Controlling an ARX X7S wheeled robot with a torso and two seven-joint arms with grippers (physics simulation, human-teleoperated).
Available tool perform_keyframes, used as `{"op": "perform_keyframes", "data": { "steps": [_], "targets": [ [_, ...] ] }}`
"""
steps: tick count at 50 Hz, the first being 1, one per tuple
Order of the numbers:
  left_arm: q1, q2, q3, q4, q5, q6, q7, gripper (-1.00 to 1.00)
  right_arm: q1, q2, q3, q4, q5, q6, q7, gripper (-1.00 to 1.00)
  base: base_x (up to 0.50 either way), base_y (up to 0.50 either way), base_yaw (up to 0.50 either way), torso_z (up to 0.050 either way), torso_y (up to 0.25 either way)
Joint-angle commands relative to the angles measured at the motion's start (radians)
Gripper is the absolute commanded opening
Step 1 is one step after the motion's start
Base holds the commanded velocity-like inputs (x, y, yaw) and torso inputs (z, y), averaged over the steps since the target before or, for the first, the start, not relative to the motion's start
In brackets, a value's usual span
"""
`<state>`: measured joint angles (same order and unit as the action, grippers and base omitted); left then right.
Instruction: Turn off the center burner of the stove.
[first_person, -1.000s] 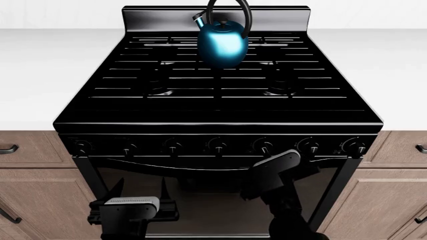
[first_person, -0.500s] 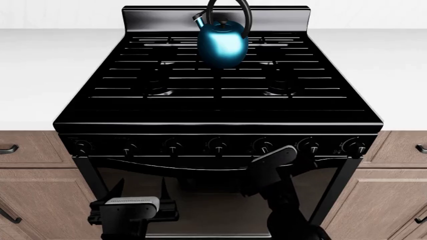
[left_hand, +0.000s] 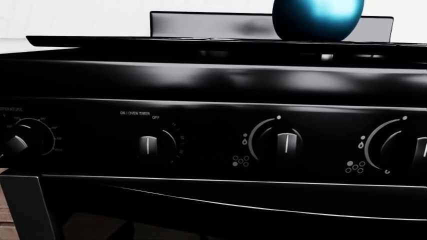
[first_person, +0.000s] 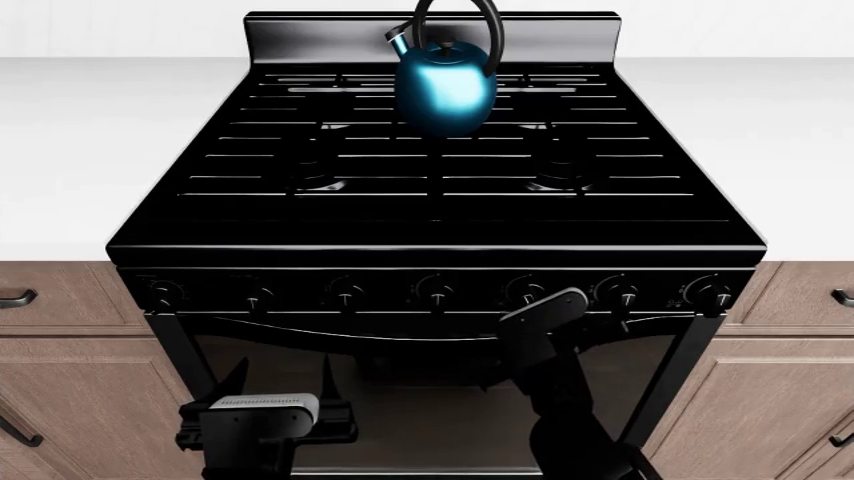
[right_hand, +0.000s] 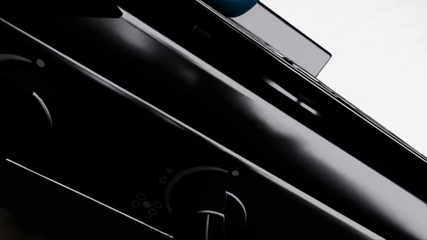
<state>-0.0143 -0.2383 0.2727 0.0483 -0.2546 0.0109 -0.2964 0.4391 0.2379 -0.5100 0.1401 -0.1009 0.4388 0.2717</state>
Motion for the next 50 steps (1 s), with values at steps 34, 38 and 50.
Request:
{"op": "perform_keyframes", "data": {
  "steps": [34,38,50],
  "targets": [
    [-0.008,-0.011,0.02,-0.003,-0.01,0.005,-0.019,1.0,-0.035,0.003,0.11,0.031,0.089,-0.14,0.063,-1.0,0.0,0.0,0.0,0.0,0.0],
    [-0.009,-0.012,0.022,-0.005,-0.01,0.005,-0.02,1.0,-0.035,-0.004,0.132,0.046,0.109,-0.165,0.072,-1.0,0.0,0.0,0.0,0.0,0.003],
    [0.0,-0.021,0.024,0.003,-0.015,0.008,-0.023,1.0,-0.04,-0.015,0.157,0.054,0.153,-0.222,0.07,-1.0,0.0,0.0,0.0,0.0,0.001]
  ]
}}
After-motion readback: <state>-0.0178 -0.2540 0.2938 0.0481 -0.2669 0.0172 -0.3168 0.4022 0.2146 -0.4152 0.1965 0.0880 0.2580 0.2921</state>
